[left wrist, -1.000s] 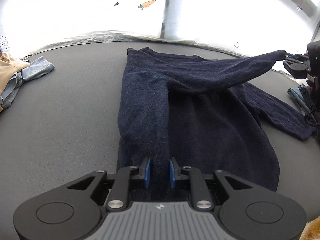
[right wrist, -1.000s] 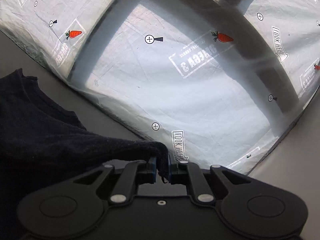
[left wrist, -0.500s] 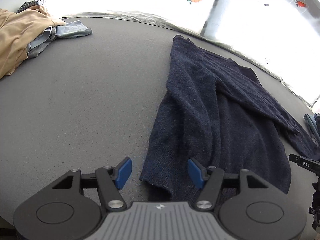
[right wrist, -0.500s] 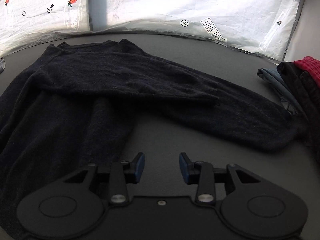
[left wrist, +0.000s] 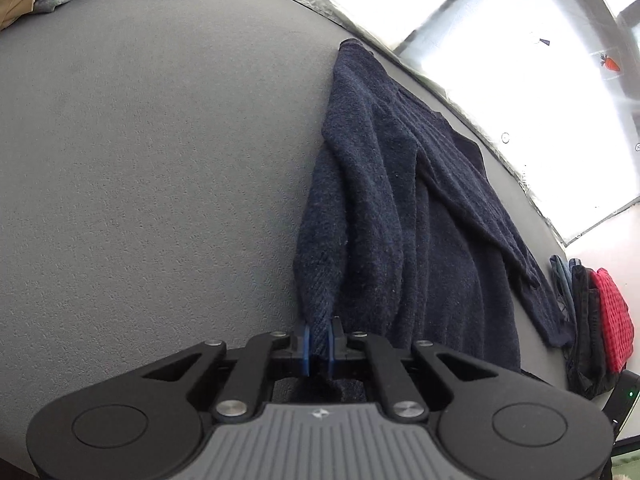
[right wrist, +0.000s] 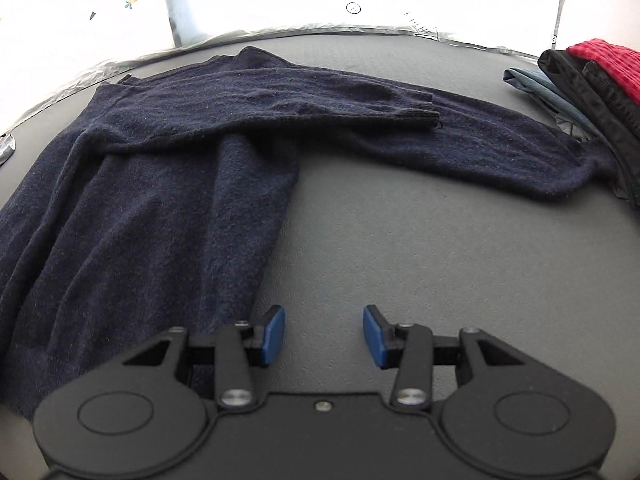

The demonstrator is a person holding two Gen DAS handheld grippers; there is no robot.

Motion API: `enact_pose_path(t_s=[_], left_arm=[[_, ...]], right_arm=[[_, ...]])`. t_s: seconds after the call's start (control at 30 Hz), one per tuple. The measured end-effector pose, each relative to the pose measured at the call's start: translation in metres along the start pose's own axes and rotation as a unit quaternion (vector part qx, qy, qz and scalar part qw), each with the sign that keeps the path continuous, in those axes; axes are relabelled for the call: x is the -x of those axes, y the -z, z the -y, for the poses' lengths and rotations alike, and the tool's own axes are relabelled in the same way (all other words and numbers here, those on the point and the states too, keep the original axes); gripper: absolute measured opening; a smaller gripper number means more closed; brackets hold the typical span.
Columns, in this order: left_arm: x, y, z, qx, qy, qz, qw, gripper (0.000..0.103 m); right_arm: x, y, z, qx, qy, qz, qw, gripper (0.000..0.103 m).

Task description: Fold clothes

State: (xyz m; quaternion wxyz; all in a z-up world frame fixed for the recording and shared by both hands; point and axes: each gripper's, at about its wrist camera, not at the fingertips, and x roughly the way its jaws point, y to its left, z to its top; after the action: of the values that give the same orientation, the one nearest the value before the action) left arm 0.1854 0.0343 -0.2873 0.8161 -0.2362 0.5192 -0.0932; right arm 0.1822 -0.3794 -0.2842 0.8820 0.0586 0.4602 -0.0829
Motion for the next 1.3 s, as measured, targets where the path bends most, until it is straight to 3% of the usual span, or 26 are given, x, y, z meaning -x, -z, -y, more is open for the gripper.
enact_pose_path(t_s=[0.17,0.27,0.4,0.47,0.57,0.9,1.13,1.3], left_arm=[[-0.014,0.004,-0.004,-0.005,-0.036,-0.042,0.9985,0.015],[-0.012,-0.002,0.006,-0.037,-0.057,-0.049,0.9965,0.031],[-0.005,-0.014,0.022,-0.087,-0.116,-0.021,0.9891,0.062],[0.0,-0.024,0.026,-0.1,-0.13,0.004,0.9864,0.065],[-0.007,-0.045,0.032,-0.109,-0.135,0.017,0.9847,0.08],[-0.044,-0.11,0.055,-0.127,-0.138,0.037,0.9816,0.084],[-0.099,-0.152,0.077,-0.119,-0.153,0.002,0.9809,0.084],[-0.13,-0.158,0.09,-0.139,-0.168,-0.017,0.9758,0.084]], right_arm=[[-0.003,-0.003,-0.005,-0.013,0.006,0.0,1.0,0.045],[-0.004,-0.011,-0.005,-0.029,0.005,0.006,1.0,0.046],[-0.003,-0.022,0.002,-0.051,0.001,0.019,0.999,0.054],[-0.004,-0.029,0.006,-0.061,-0.001,0.023,0.998,0.063],[-0.007,-0.039,0.013,-0.074,0.0,0.037,0.997,0.07],[-0.029,-0.1,0.055,-0.152,0.008,0.099,0.983,0.077],[-0.07,-0.136,0.082,-0.158,0.046,0.089,0.982,0.077],[-0.094,-0.143,0.087,-0.127,0.058,0.076,0.987,0.077]])
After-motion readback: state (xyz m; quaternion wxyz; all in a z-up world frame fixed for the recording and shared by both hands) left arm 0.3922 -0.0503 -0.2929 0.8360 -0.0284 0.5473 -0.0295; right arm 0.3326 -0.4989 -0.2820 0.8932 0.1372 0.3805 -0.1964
